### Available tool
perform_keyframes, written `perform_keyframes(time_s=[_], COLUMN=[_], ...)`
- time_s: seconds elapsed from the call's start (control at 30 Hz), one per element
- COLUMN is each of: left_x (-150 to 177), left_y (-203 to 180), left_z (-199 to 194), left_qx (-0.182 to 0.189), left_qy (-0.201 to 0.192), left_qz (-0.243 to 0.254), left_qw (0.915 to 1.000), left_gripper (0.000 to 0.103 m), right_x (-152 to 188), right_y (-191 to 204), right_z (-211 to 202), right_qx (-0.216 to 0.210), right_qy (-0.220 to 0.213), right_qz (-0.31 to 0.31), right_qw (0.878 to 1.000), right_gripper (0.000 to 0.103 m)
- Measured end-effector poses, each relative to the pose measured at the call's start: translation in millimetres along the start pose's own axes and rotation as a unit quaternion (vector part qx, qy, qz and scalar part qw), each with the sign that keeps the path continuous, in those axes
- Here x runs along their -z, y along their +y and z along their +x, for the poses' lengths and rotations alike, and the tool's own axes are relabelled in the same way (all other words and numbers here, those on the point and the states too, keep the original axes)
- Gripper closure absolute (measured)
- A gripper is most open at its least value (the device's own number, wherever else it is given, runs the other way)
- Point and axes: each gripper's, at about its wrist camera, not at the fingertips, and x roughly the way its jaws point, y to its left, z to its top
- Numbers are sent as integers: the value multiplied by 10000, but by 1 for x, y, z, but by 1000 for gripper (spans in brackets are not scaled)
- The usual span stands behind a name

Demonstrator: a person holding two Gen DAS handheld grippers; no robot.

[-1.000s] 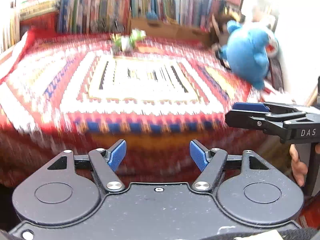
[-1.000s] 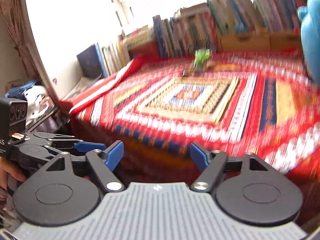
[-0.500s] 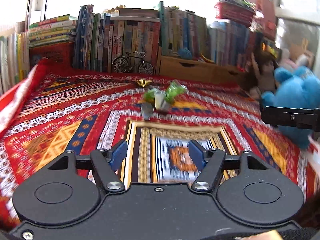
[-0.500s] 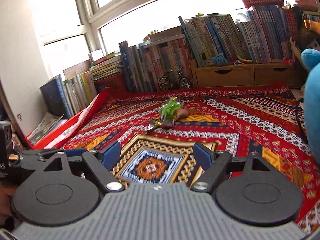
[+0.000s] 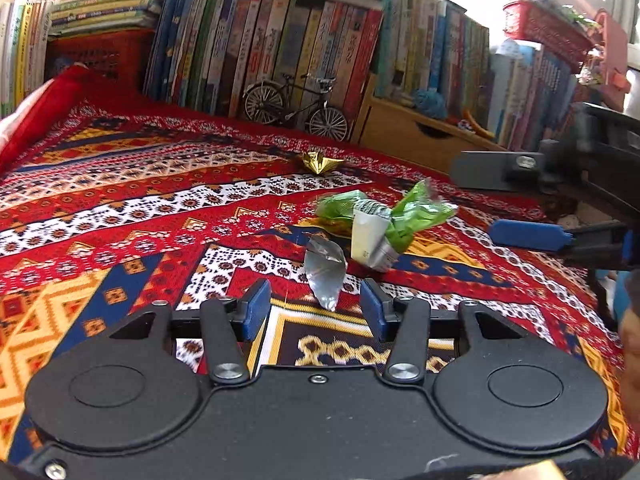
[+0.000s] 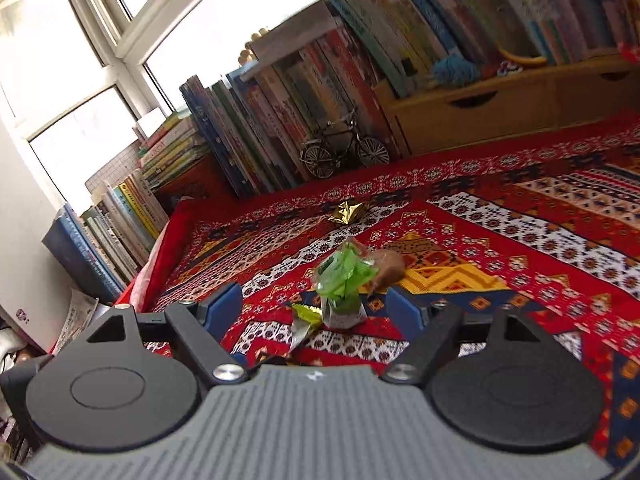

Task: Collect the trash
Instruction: 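Raise both tools back up toward the blanket, then grasp the green plastic bag with the right gripper while the left grasps a foil scrap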

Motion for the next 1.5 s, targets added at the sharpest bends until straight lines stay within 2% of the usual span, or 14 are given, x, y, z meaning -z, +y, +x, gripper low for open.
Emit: perform_keyframes(time_s=[0.13,0.23,0.27,0.33,0.37,0.4,0.43,0.47,0.5,0.7,0.97,1.13,1.3,1.5], left_x=[1,-1,-2,-4,-5,-5,-5,-5,-4,2,19,38,56,77], left_y=[2,-2,-2,-2,-2,-2,-3,-4,-5,-13,-25,-39,-47,-51], left_z=[23,32,35,39,41,41,39,38,35,5,-54,-91,-128,-166], left_qx=[4,-48,-30,29,27,25,26,28,53,111,175,245,479,660], left_qy=[-26,-140,-138,-101,-57,-89,-128,-161,-192,-196,-73,-16,2,133], left_qz=[-334,-300,-312,-375,-403,-419,-399,-354,-310,-27,244,525,701,768], left_qw=[9994,9994,9994,9992,9992,9991,9991,9992,9993,9997,9995,9983,9964,9948], left_gripper=[57,57,60,85,90,93,95,96,96,96,96,96,96,96], right_x=[-2,-3,-3,0,1,2,4,4,5,3,11,29,50,83], right_y=[-3,-6,-9,-13,-15,-18,-21,-24,-25,-25,-16,-17,-17,-19], right_z=[37,63,70,80,84,85,86,86,84,46,-28,-75,-120,-166], right_qx=[55,185,184,119,57,-9,-19,1,-20,-91,38,89,137,79], right_qy=[219,409,480,583,628,673,730,802,779,421,222,185,196,261], right_qz=[-5,61,117,247,348,471,596,713,780,843,313,36,-371,-714], right_qw=[9997,9990,9986,9979,9974,9966,9955,9942,9939,9955,9993,9998,9990,9971], right_gripper=[16,16,16,21,31,48,59,66,66,66,66,66,66,66])
